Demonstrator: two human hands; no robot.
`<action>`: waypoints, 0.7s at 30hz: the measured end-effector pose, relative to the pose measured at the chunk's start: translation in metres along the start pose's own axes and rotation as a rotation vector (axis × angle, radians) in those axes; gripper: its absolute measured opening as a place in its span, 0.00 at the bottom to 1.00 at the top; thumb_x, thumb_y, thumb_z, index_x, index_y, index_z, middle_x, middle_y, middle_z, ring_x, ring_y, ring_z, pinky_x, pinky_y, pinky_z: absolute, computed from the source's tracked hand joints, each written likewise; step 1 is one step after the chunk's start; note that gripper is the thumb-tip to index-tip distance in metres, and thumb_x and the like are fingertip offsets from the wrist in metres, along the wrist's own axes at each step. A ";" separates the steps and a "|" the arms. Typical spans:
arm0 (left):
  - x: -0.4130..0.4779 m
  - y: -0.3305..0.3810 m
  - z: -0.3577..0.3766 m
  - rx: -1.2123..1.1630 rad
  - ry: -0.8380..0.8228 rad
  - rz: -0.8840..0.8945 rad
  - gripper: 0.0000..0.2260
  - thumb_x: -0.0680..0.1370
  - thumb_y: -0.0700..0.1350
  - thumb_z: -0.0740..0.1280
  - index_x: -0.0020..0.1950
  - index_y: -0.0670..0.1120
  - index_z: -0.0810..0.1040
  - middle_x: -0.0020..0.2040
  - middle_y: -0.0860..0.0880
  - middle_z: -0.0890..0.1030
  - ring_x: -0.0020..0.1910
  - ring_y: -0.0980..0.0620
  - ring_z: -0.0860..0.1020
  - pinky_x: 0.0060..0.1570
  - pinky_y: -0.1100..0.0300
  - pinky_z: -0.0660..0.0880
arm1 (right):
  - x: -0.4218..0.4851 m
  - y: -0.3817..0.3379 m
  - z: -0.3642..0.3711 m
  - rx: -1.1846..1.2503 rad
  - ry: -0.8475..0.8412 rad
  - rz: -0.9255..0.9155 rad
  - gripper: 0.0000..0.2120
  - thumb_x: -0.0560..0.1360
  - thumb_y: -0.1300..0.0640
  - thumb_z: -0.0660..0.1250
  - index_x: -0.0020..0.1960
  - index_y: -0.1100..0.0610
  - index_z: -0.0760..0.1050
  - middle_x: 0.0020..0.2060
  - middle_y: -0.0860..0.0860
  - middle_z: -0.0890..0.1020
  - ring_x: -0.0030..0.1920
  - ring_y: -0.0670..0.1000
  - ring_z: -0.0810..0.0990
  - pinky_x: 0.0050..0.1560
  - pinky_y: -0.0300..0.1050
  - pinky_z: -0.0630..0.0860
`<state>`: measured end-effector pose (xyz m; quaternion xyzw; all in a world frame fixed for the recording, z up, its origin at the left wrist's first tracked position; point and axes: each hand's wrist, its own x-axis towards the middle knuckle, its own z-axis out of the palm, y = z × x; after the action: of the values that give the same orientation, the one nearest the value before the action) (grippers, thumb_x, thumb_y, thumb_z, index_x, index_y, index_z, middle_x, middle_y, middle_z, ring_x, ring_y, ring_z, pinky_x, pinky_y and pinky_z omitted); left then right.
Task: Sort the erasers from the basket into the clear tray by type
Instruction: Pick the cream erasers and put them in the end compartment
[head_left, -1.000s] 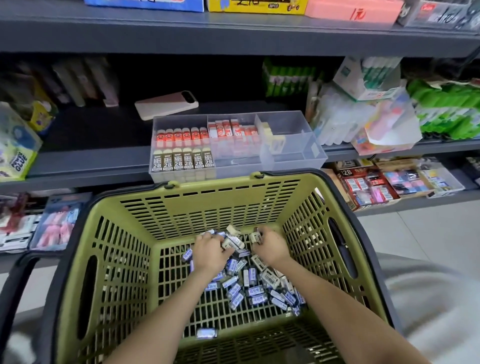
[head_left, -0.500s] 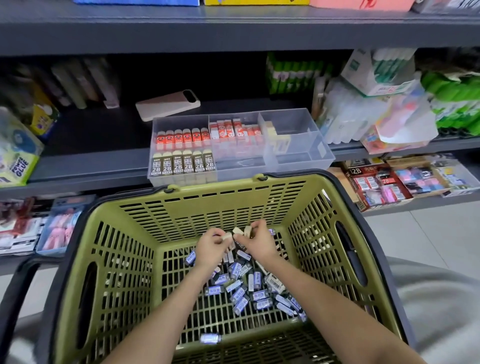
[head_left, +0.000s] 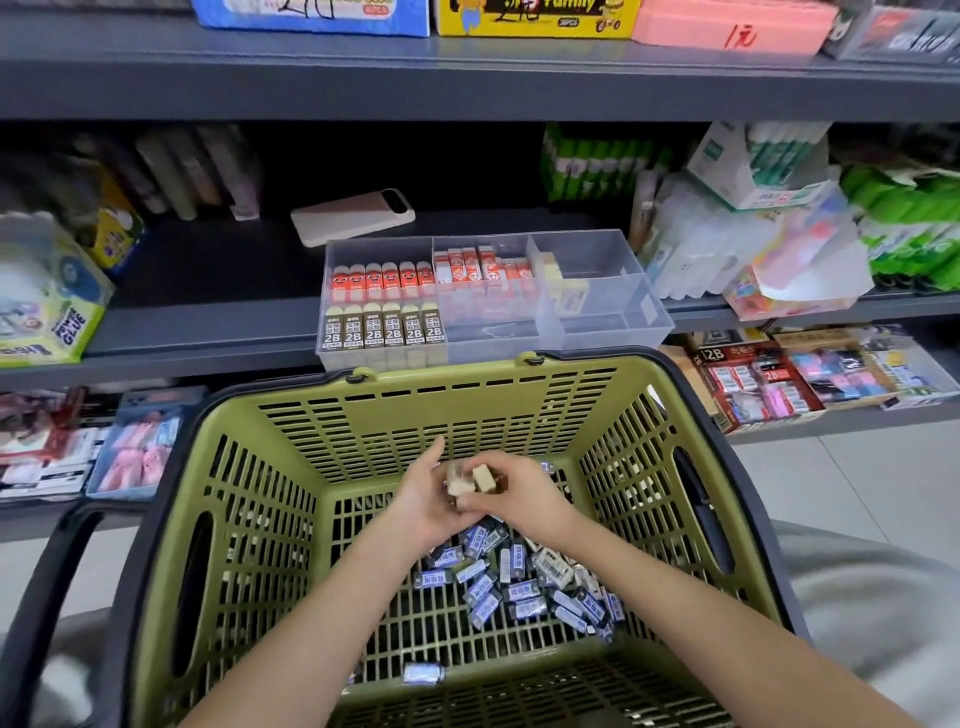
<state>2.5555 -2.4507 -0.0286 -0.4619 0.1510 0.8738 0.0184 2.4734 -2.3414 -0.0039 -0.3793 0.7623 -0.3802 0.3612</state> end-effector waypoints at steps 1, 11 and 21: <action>-0.004 0.000 -0.001 0.011 -0.032 -0.003 0.19 0.79 0.56 0.60 0.53 0.40 0.75 0.44 0.41 0.78 0.39 0.46 0.77 0.33 0.55 0.76 | -0.003 -0.005 -0.001 -0.013 -0.015 -0.022 0.19 0.69 0.60 0.74 0.59 0.56 0.78 0.53 0.48 0.82 0.52 0.45 0.78 0.54 0.35 0.72; -0.044 0.005 -0.006 0.206 -0.136 0.047 0.14 0.68 0.43 0.72 0.51 0.39 0.80 0.45 0.40 0.81 0.39 0.45 0.81 0.30 0.59 0.79 | -0.019 -0.013 -0.033 0.340 -0.093 0.094 0.13 0.71 0.63 0.70 0.55 0.59 0.77 0.47 0.54 0.83 0.46 0.57 0.82 0.51 0.47 0.80; -0.055 0.011 -0.026 0.250 -0.105 0.111 0.11 0.64 0.31 0.69 0.42 0.41 0.85 0.53 0.38 0.78 0.51 0.40 0.79 0.32 0.57 0.80 | -0.008 0.077 -0.012 -0.759 -0.177 0.329 0.24 0.72 0.43 0.69 0.62 0.55 0.72 0.31 0.45 0.72 0.35 0.46 0.75 0.28 0.37 0.68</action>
<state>2.6060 -2.4622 0.0050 -0.4004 0.2829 0.8709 0.0355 2.4433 -2.2984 -0.0616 -0.3900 0.8647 0.0241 0.3157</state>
